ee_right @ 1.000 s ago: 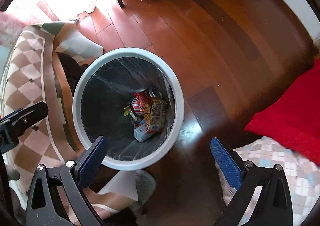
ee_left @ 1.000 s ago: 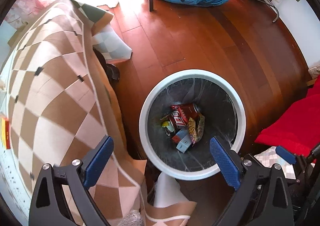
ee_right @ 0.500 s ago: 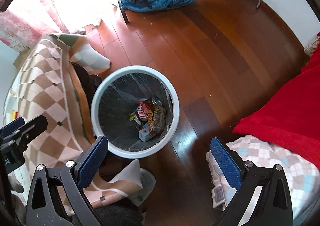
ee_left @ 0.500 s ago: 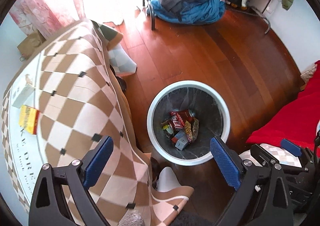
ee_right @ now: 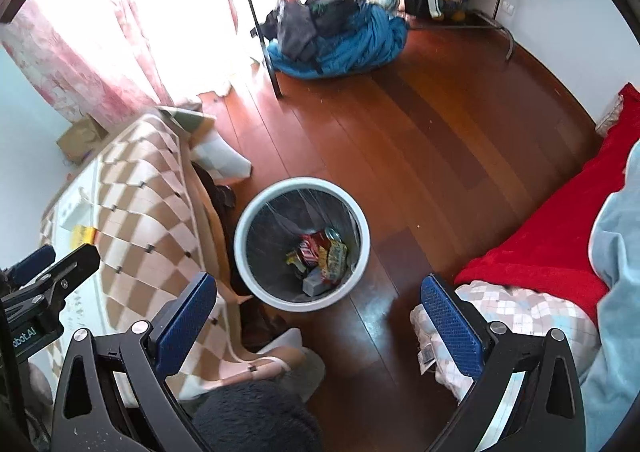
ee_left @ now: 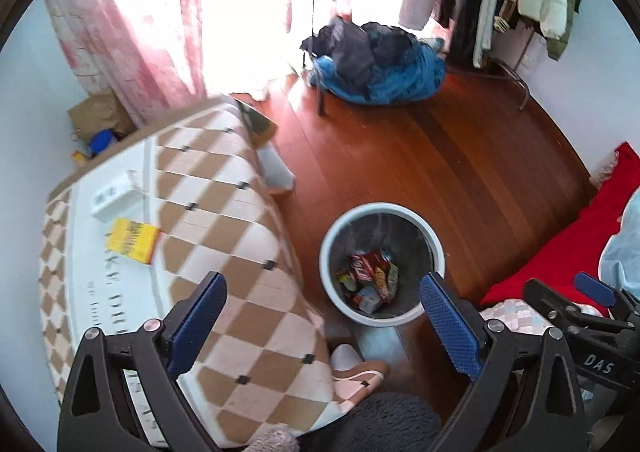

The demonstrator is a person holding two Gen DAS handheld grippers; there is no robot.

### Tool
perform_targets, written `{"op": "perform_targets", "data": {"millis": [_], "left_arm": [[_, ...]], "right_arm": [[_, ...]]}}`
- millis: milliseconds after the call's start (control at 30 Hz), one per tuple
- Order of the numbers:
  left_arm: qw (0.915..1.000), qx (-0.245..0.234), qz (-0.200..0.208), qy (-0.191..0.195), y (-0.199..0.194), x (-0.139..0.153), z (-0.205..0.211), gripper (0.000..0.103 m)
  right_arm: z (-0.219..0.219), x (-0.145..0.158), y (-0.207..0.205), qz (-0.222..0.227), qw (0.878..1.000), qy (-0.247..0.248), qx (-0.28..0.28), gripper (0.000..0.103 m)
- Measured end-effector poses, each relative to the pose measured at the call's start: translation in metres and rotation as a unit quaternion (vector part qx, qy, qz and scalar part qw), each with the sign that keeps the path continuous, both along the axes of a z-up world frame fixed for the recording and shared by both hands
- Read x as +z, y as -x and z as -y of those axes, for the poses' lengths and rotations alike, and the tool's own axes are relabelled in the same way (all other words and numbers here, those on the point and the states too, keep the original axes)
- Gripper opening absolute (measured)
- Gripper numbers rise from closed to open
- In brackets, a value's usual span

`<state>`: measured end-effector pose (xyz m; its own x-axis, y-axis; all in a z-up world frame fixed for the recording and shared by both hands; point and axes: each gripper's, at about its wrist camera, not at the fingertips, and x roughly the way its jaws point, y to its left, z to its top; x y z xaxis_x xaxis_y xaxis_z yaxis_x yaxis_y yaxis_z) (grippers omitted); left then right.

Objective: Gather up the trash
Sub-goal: 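Move both open tools back over the table, then grasp the white barcode box with the left tool while the right tool grasps the yellow box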

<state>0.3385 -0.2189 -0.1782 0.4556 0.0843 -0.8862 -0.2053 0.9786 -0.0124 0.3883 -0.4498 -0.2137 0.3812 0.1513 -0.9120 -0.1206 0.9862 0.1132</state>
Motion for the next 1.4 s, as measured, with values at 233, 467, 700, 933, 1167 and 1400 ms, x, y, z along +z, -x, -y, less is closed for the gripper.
{"op": "perform_targets", "data": {"millis": [233, 467, 700, 933, 1167, 1400], "left_arm": [[0.9984, 0.048, 0.031, 0.004, 0.023, 0.026, -0.050, 0.099], [0.9893, 0.145, 0.000, -0.014, 0.064, -0.007, -0.152, 0.099], [0.9692, 0.226, -0.098, -0.014, 0.110, -0.108, -0.262, 0.099], [0.9625, 0.234, -0.136, 0.010, 0.126, -0.161, -0.326, 0.099], [0.9628, 0.232, -0.137, 0.021, 0.130, -0.171, -0.352, 0.099], [0.9681, 0.203, -0.146, 0.003, 0.125, -0.176, -0.357, 0.099]], "right_arm": [[-0.027, 0.044, 0.018, 0.031, 0.998, -0.051, -0.003, 0.103], [-0.146, 0.043, 0.019, 0.011, 0.991, -0.070, 0.116, 0.103], [-0.329, -0.031, 0.007, -0.077, 0.952, -0.040, 0.294, 0.103], [-0.471, -0.108, -0.011, -0.111, 0.907, 0.069, 0.400, 0.103], [-0.544, -0.150, -0.018, -0.117, 0.857, 0.165, 0.473, 0.101], [-0.544, -0.155, -0.017, -0.138, 0.853, 0.163, 0.477, 0.071]]}}
